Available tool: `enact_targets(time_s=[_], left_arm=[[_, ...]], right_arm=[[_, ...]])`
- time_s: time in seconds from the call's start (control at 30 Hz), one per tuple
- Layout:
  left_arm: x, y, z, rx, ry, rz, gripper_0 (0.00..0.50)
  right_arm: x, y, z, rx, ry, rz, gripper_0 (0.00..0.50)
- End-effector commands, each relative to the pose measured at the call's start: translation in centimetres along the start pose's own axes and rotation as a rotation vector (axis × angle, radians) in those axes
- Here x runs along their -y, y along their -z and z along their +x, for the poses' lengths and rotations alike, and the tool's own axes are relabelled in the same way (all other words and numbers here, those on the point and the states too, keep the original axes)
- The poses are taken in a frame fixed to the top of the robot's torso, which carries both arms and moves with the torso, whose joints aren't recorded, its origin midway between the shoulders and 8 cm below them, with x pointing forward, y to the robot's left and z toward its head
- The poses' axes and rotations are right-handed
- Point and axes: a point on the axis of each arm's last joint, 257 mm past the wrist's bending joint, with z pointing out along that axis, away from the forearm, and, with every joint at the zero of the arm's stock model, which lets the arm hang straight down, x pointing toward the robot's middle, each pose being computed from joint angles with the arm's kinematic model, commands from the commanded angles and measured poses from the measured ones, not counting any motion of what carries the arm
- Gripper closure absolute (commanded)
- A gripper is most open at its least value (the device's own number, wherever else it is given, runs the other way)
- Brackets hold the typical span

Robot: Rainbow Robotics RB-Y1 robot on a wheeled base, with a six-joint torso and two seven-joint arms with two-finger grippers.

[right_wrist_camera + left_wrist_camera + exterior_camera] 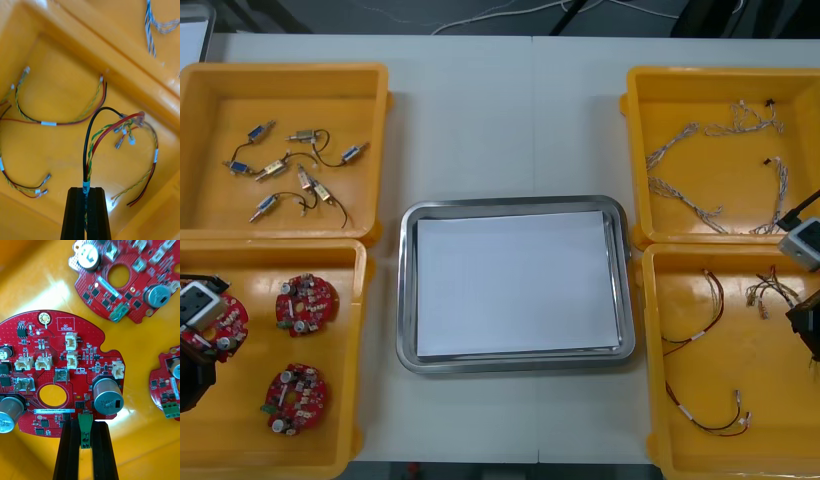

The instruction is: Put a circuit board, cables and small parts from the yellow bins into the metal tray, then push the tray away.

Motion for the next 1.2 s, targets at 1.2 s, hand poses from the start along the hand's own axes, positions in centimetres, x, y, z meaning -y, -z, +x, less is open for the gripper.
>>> enact_targets(time_s=[1.2], left_arm=[[6.4,8.5,-9.3,-0.017,0.341,0.050,0.500]], right_arm=[[-4.5,3.7,-10.4,0.189,0.025,-0.017,0.500]])
